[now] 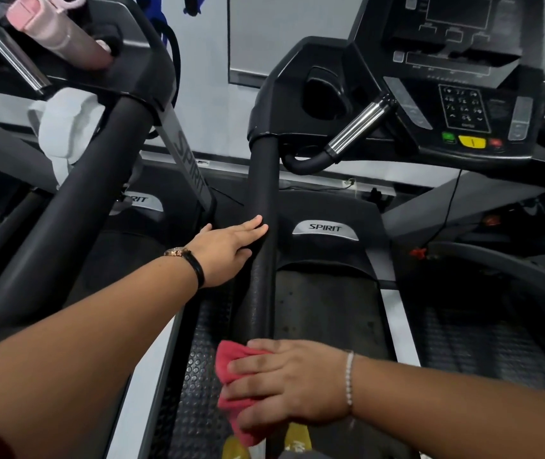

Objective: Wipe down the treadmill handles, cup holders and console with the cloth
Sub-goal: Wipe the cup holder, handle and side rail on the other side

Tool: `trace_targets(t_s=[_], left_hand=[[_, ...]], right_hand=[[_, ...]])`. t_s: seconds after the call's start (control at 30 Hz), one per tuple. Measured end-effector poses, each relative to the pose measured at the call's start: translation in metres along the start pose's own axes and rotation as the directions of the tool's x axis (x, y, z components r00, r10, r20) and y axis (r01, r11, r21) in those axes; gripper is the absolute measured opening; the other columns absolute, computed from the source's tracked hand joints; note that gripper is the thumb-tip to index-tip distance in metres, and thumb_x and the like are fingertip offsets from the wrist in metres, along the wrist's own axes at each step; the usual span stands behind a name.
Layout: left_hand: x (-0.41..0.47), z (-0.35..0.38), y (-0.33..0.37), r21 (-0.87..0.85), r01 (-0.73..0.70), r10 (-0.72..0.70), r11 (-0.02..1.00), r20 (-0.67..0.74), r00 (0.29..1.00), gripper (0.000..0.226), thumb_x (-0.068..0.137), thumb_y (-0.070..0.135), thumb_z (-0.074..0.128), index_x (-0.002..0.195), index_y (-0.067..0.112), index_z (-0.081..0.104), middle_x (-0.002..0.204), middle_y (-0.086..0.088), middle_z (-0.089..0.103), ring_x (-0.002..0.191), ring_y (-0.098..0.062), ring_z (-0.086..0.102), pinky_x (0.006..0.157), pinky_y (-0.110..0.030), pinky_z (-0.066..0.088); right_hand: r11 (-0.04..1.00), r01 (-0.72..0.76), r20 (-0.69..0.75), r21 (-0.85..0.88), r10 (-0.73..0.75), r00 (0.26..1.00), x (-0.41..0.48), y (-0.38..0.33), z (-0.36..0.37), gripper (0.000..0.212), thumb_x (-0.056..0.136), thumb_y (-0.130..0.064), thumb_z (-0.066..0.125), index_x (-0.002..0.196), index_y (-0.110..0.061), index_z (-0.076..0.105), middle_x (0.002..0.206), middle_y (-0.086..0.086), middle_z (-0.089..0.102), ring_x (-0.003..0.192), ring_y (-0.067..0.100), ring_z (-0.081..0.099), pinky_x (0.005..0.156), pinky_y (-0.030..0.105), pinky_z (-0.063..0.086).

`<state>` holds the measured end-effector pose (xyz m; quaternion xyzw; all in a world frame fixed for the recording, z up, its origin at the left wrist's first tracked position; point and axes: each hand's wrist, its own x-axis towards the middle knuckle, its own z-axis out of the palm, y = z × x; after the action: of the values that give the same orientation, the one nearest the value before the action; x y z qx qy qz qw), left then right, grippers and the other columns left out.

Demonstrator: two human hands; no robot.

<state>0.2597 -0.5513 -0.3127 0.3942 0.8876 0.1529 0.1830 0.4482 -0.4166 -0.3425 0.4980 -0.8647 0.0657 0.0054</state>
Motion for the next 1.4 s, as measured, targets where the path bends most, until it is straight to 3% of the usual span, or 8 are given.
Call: trace_targets(t_s=[0.17, 0.33, 0.43, 0.53, 0.87, 1.0, 1.23, 1.4], left_hand=[[0.003, -0.002, -0.003, -0.066, -0.021, 0.020, 0.998, -0.020, 1.000, 0.057, 0.096, 0.019, 0.044, 0.144, 0.043, 0.024, 0.152, 0.027, 0.010, 0.140, -0.006, 0.024, 0.117, -0.046, 0.010], [0.006, -0.001, -0.006, -0.434, -0.017, -0.032, 0.901, -0.106, 0.994, 0.065, 0.090, 0.003, 0.053, 0.142, 0.038, 0.034, 0.145, 0.015, 0.040, 0.134, -0.009, 0.038, 0.109, -0.022, 0.029], [0.008, 0.005, -0.007, -0.559, -0.010, -0.075, 0.829, -0.129, 0.989, 0.075, 0.088, -0.003, 0.052, 0.143, 0.041, 0.028, 0.142, 0.015, 0.043, 0.133, -0.012, 0.039, 0.111, -0.031, 0.032], [0.008, 0.008, -0.009, -0.522, -0.005, -0.081, 0.853, -0.143, 0.986, 0.083, 0.086, 0.004, 0.061, 0.143, 0.047, 0.020, 0.144, 0.019, 0.038, 0.132, -0.006, 0.039, 0.110, -0.034, 0.036], [0.008, 0.005, -0.013, -0.375, 0.038, -0.121, 0.926, -0.199, 0.973, 0.069, 0.083, 0.025, 0.069, 0.142, 0.034, 0.034, 0.147, 0.011, 0.032, 0.130, -0.013, 0.041, 0.108, -0.033, 0.036], [0.008, 0.000, -0.013, -0.313, 0.075, -0.133, 0.947, -0.166, 0.977, 0.065, 0.084, 0.030, 0.067, 0.141, 0.035, 0.035, 0.148, 0.013, 0.030, 0.130, -0.013, 0.041, 0.108, -0.035, 0.037], [0.014, -0.005, -0.013, -0.413, 0.132, -0.184, 0.901, -0.089, 0.979, 0.063, 0.082, 0.025, 0.071, 0.136, 0.036, 0.042, 0.143, 0.003, 0.040, 0.126, -0.016, 0.046, 0.102, -0.037, 0.043], [0.015, -0.010, -0.011, -0.492, 0.173, -0.237, 0.853, -0.070, 0.969, 0.080, 0.077, 0.021, 0.077, 0.142, 0.035, 0.033, 0.146, 0.000, 0.037, 0.128, -0.019, 0.045, 0.102, -0.037, 0.043]], right_hand=[[0.948, -0.307, 0.092, -0.079, 0.313, 0.945, -0.006, 0.037, -0.025, 0.091, 0.058, -0.021, 0.077, 0.141, -0.021, 0.039, 0.150, 0.007, 0.036, 0.141, 0.026, 0.024, 0.113, 0.048, 0.016], [0.713, -0.701, 0.088, -0.016, 0.699, 0.709, 0.021, 0.055, -0.031, 0.098, 0.073, -0.009, 0.063, 0.152, -0.021, 0.007, 0.160, 0.002, -0.001, 0.146, 0.029, -0.001, 0.117, 0.055, 0.009], [0.893, -0.432, 0.104, -0.125, 0.445, 0.890, 0.023, 0.023, -0.020, 0.094, 0.048, -0.014, 0.077, 0.137, -0.018, 0.047, 0.145, 0.006, 0.044, 0.137, 0.032, 0.035, 0.109, 0.053, 0.006], [0.963, -0.260, 0.169, 0.070, 0.245, 0.955, 0.014, 0.005, -0.020, 0.088, 0.056, -0.018, 0.078, 0.137, -0.024, 0.043, 0.144, 0.000, 0.044, 0.140, 0.026, 0.029, 0.111, 0.051, 0.001], [0.878, -0.462, 0.213, -0.127, 0.479, 0.852, 0.032, 0.031, -0.030, 0.085, 0.058, -0.029, 0.079, 0.134, -0.034, 0.041, 0.145, -0.002, 0.039, 0.143, 0.024, 0.022, 0.110, 0.051, -0.003], [0.945, -0.278, 0.274, -0.175, 0.318, 0.908, 0.026, -0.010, -0.010, 0.045, 0.080, -0.051, 0.060, 0.124, -0.046, 0.050, 0.135, -0.015, 0.049, 0.134, 0.016, 0.038, 0.110, 0.056, 0.027], [0.980, -0.094, 0.435, -0.175, 0.162, 0.886, 0.056, 0.003, -0.022, 0.042, 0.067, -0.051, 0.072, 0.108, -0.047, 0.061, 0.120, -0.015, 0.059, 0.124, 0.014, 0.047, 0.114, 0.058, 0.010], [0.999, -0.016, 0.257, 0.050, 0.002, 0.966, 0.044, 0.003, -0.013, 0.035, 0.063, -0.034, 0.077, 0.097, -0.029, 0.072, 0.115, -0.005, 0.066, 0.119, 0.020, 0.051, 0.115, 0.046, 0.012]])
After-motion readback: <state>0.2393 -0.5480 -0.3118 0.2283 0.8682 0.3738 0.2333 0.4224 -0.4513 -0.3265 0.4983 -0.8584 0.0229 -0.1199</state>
